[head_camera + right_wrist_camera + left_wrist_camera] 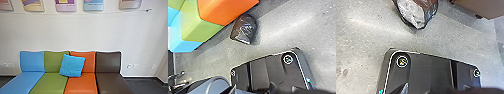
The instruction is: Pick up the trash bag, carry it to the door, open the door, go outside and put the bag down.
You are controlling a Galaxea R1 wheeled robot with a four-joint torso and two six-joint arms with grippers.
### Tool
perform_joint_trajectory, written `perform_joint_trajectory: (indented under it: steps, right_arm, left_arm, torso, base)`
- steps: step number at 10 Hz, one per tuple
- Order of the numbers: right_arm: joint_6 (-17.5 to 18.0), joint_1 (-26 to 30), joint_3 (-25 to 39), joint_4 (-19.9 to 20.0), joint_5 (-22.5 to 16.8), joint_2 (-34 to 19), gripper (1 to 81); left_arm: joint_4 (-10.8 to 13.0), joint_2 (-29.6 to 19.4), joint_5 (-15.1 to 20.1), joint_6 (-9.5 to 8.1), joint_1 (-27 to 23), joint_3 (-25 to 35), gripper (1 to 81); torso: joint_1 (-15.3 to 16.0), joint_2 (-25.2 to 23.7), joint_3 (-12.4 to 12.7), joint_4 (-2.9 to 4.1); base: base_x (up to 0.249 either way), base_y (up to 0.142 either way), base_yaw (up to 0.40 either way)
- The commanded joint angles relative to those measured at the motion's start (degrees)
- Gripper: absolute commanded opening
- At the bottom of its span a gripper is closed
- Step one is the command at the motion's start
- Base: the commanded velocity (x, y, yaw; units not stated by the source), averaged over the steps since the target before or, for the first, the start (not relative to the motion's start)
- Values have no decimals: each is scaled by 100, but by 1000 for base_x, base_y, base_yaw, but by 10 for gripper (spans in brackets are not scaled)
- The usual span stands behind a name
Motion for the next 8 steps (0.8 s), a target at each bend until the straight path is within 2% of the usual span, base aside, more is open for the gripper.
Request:
perform_joint_trajectory:
  steps: [1,8]
  right_arm:
    - [93,587,564,61,-245,-764,811]
    - [287,1098,986,61,-570,-1169,811]
  left_arm:
    - [-175,-219,539,0,-580,38,811]
    - [-308,-202,866,0,-1046,-15,811]
  torso:
    - [356,-553,-520,0]
    - [1270,-1969,-1873,0]
  base:
    - [0,0,0]
    - [0,0,0]
